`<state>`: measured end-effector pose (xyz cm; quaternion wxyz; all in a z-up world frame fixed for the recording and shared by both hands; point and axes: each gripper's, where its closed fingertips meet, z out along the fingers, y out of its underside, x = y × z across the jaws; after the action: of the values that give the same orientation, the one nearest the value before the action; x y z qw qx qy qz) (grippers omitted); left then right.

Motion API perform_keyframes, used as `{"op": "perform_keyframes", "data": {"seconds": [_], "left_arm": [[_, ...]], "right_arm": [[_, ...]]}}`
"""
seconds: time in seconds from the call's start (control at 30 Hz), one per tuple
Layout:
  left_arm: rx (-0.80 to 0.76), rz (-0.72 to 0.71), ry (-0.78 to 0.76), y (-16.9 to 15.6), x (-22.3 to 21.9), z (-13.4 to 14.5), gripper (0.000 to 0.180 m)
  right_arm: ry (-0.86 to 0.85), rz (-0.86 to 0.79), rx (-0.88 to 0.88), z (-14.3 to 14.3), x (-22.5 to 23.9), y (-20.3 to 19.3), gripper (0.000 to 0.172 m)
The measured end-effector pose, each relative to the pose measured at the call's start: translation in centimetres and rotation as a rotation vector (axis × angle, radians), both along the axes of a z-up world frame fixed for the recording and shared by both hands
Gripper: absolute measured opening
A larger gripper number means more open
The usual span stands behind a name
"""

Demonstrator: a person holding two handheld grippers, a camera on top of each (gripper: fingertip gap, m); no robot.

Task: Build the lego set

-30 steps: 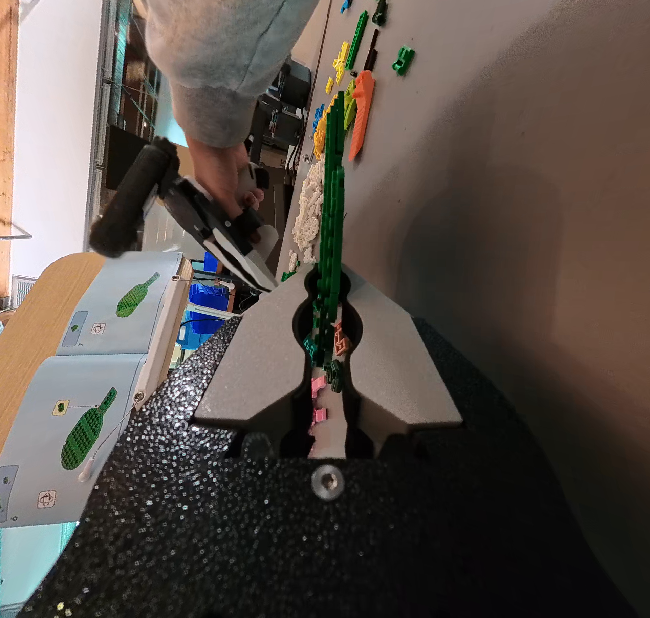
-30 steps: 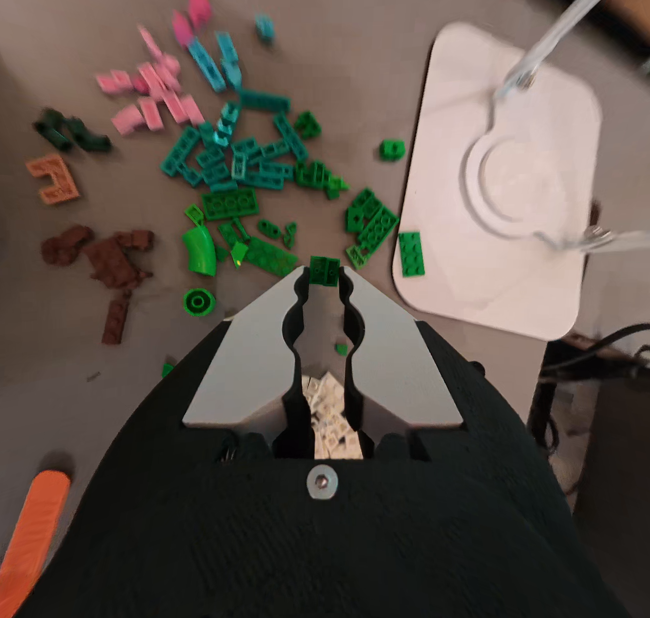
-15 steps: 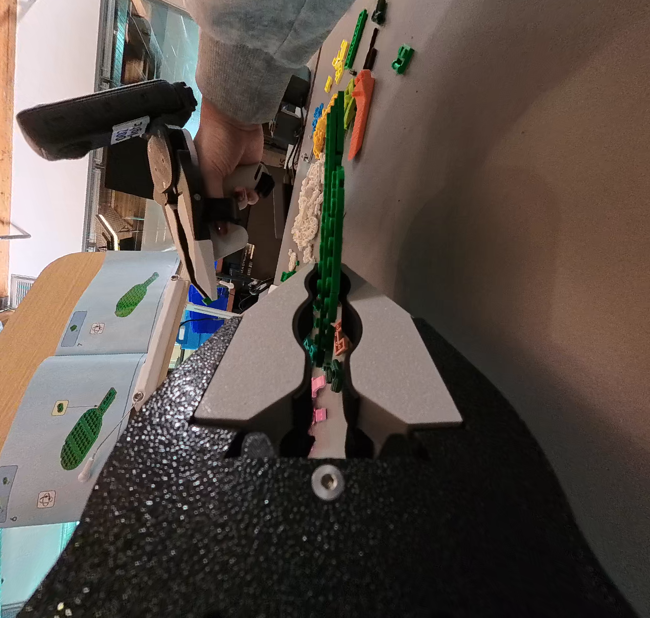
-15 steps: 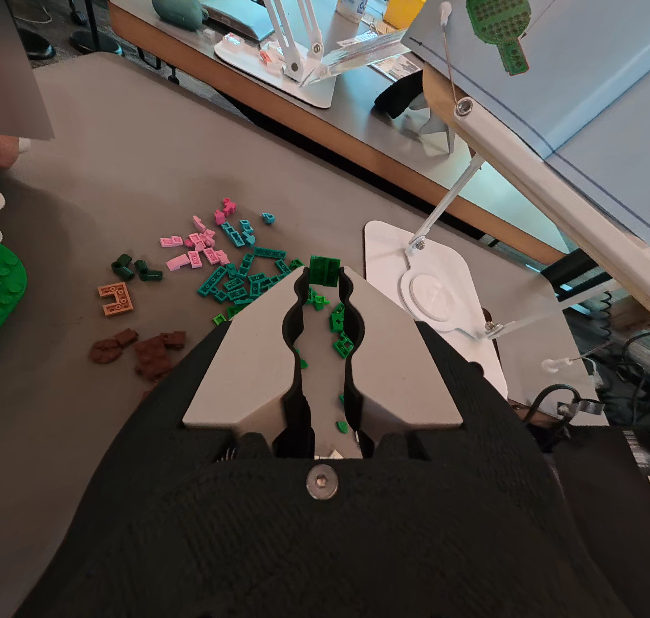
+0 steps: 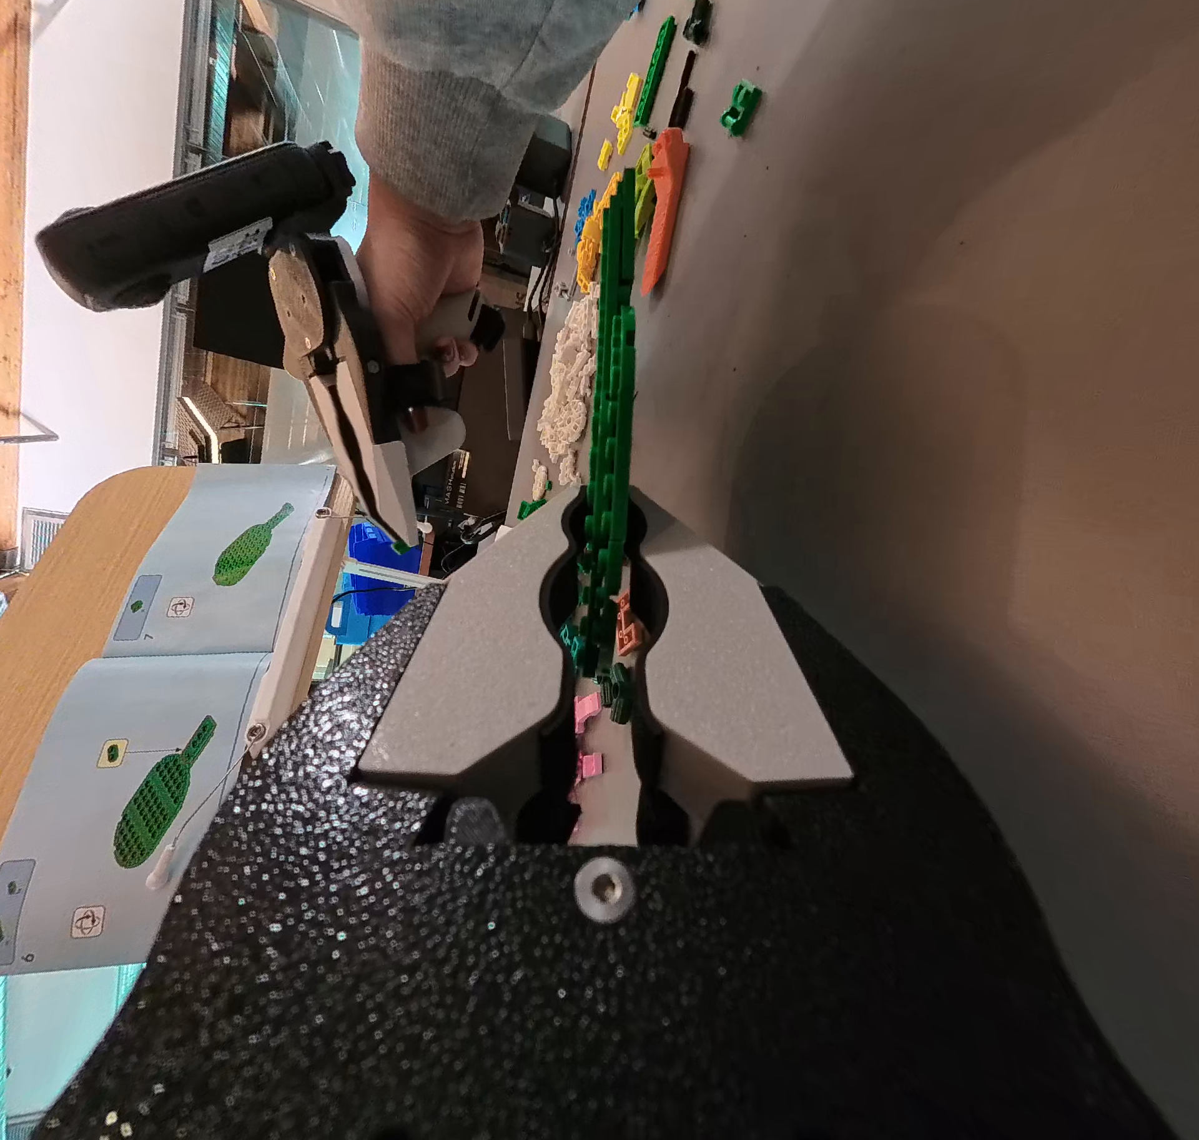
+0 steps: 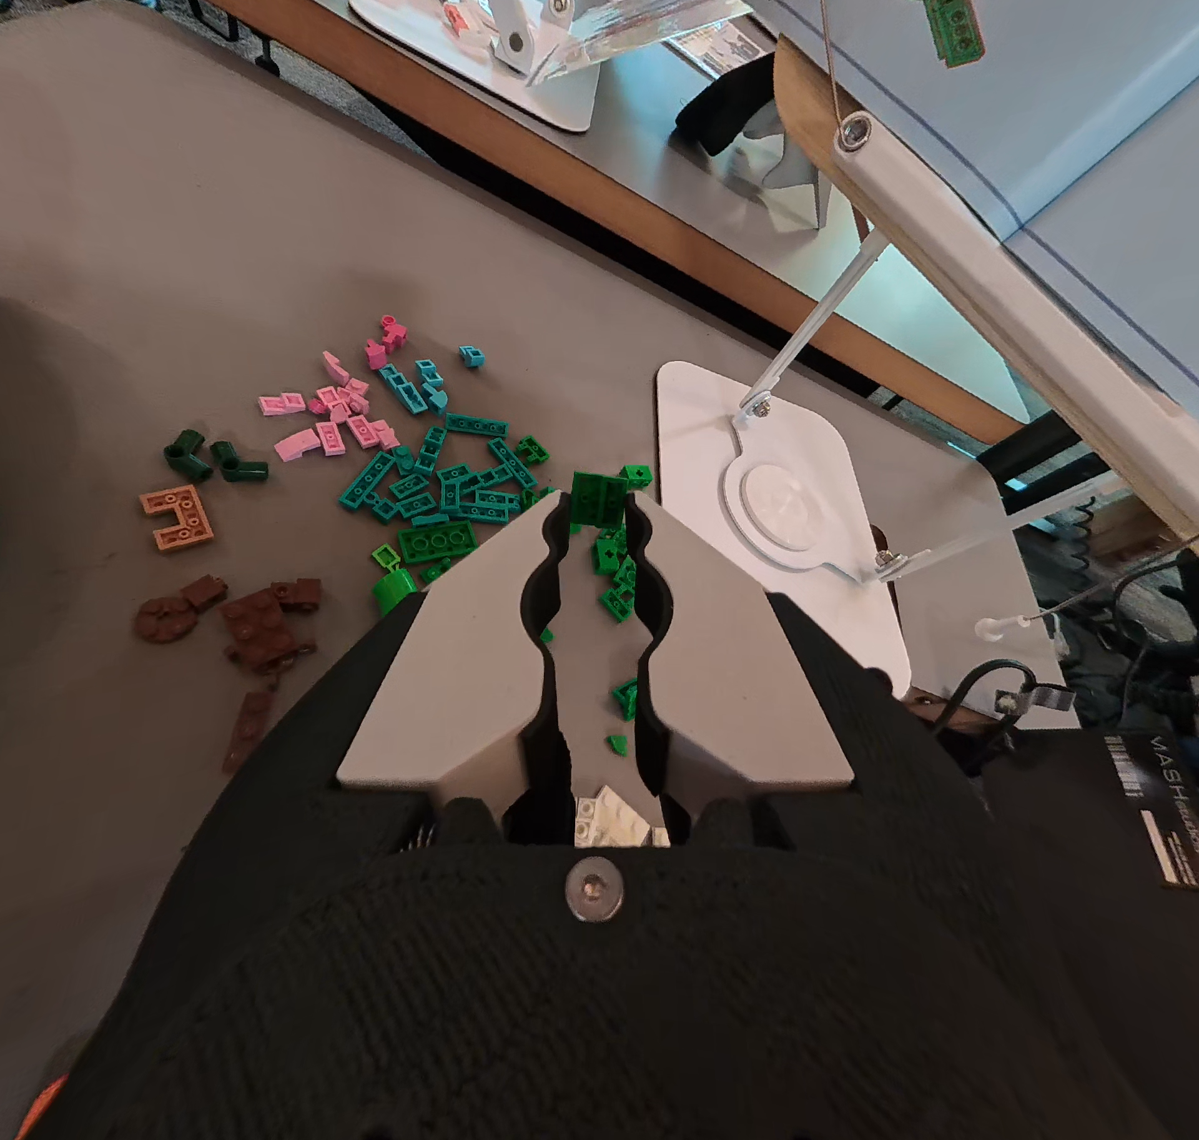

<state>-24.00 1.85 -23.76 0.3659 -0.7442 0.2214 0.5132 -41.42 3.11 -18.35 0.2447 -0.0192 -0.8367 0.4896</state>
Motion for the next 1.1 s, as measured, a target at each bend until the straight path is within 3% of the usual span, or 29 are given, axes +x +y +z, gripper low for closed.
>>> {"op": "perform_keyframes", "data": {"seconds": [0.1,0.27,0.37,0.6,0.8,0.97,1.1], "left_arm": [[-0.001,0.000,0.000,0.0,0.0,0.0,0.006],[-0.002,-0.001,0.001,0.0,0.0,0.0,0.006],[-0.004,0.000,0.002,0.0,0.0,-0.1,0.006],[-0.006,-0.002,0.003,0.1,0.0,-0.1,0.006],[-0.003,-0.003,0.002,0.1,0.1,-0.1,0.006],[0.001,-0.004,-0.001,0.1,0.0,0.0,0.005],[0.004,-0.004,-0.005,0.1,0.0,0.0,0.006]], "right_arm": [[-0.007,-0.043,0.047,-0.9,-0.6,0.6,0.015],[-0.097,-0.378,0.351,-5.2,-4.7,5.1,0.016],[-0.121,-0.496,0.417,-5.8,-6.2,6.4,0.016],[-0.260,-0.330,0.513,-7.4,-4.8,3.1,0.015],[-0.364,-0.291,0.540,-9.1,-4.6,1.5,0.016],[-0.403,-0.327,0.429,-6.9,-5.3,1.5,0.030],[-0.491,-0.484,0.384,-5.8,-6.5,4.9,0.029]]}}
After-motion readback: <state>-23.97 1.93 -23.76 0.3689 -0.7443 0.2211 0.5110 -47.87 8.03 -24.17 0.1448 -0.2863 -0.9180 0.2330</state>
